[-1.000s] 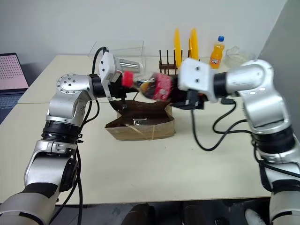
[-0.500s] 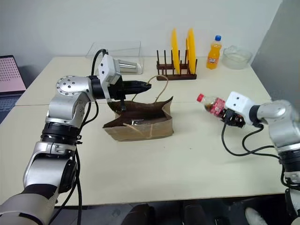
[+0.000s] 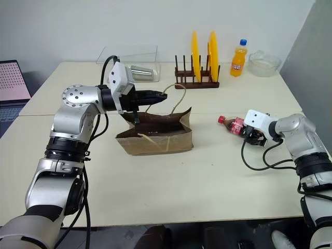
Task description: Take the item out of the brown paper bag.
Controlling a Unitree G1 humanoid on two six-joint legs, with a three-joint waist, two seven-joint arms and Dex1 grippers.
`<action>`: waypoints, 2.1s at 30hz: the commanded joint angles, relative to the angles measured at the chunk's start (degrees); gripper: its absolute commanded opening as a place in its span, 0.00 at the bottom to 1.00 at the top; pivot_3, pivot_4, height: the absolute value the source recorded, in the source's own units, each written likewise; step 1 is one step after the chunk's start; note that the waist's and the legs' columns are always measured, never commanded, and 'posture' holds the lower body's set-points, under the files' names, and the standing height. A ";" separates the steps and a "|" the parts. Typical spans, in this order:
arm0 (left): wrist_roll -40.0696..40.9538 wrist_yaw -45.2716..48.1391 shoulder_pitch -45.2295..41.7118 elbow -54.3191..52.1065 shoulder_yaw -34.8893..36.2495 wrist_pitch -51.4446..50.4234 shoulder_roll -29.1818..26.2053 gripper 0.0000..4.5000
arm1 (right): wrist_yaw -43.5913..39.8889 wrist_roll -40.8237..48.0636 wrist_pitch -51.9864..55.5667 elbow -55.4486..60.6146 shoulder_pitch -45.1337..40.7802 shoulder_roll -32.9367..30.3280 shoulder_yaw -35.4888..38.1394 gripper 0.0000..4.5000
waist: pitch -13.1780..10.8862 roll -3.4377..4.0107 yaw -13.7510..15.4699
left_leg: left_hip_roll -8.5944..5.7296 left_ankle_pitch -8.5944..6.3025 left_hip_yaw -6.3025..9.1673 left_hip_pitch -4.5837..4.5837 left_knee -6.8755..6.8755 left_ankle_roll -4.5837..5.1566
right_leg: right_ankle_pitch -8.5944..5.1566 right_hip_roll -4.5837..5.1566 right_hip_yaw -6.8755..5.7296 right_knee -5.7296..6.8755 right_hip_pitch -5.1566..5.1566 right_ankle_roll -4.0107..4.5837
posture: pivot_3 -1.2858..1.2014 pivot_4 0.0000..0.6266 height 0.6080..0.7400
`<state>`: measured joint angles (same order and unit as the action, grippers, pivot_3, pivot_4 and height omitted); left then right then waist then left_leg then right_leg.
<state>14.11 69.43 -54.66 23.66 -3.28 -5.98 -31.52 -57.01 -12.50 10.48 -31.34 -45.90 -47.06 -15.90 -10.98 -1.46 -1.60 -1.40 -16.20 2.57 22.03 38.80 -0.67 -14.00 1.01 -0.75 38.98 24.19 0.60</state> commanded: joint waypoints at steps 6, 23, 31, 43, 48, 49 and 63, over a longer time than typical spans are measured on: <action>-0.01 -0.19 -0.35 -2.11 0.49 -0.28 -0.79 0.00 | -3.63 2.44 0.21 7.48 0.44 -4.47 4.41 1.00 | -0.02 0.03 0.04 | 0.00 0.00 0.00 0.00 0.00 0.00 | 0.00 0.00 0.00 0.00 0.00 0.00 | 0.52 0.24 1.00; -2.71 1.17 -2.87 4.37 -0.32 0.39 -3.65 0.27 | 22.98 29.05 26.88 77.54 35.36 22.27 21.21 1.00 | 0.00 -0.01 0.24 | 0.01 0.01 0.20 -0.07 0.02 -0.02 | -0.20 -0.01 -0.11 0.08 -0.11 -0.35 | 0.52 0.24 1.00; -1.66 1.37 -1.80 0.53 1.34 -1.83 -6.51 0.83 | 28.43 21.97 18.33 72.30 35.07 26.16 9.80 1.00 | 0.00 -0.02 0.13 | -0.02 0.00 0.18 -0.06 0.01 -0.01 | -0.19 0.00 -0.09 0.01 -0.09 -0.36 | 0.52 0.24 1.00; 8.45 -20.59 17.28 -29.96 20.71 -25.03 -9.20 1.00 | 25.21 25.18 12.19 67.45 34.64 23.87 12.70 1.00 | 0.00 -0.02 -0.10 | 0.02 -0.01 0.21 -0.08 -0.01 0.00 | -0.19 0.00 -0.08 0.01 -0.10 -0.36 | 0.52 0.24 1.00; 6.67 -34.60 36.41 -44.65 29.69 -27.75 -3.59 1.00 | 26.77 26.00 10.20 67.01 36.20 24.35 15.55 1.00 | 0.01 -0.02 0.11 | 0.01 -0.01 0.20 -0.18 -0.05 -0.01 | -0.17 0.01 0.02 -0.02 -0.13 -0.33 | 0.52 0.24 1.00; 6.48 -36.66 39.30 -46.55 30.38 -27.70 -2.10 1.00 | 27.06 25.94 9.75 66.84 36.59 24.54 15.80 1.00 | 0.03 -0.06 0.26 | 0.01 -0.01 0.23 -0.15 -0.04 -0.01 | -0.17 0.01 -0.01 0.00 -0.13 -0.33 | 0.52 0.24 1.00; -9.40 -51.26 66.94 -57.28 17.33 -10.53 12.25 1.00 | 33.57 20.19 -5.32 63.00 51.26 31.59 12.68 1.00 | 0.26 -0.20 1.88 | 0.00 -0.02 0.19 -0.23 -0.04 0.00 | -0.19 0.03 0.00 -0.10 -0.24 -0.36 | 0.52 0.24 1.00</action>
<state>5.81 18.30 11.54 -31.44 15.74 -19.46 -19.74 -24.58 7.85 7.41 31.60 4.68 -16.01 -3.34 -10.73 -1.66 0.28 -1.39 -16.22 2.76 21.77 38.76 -0.68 -14.19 1.04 -0.76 38.88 23.93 0.25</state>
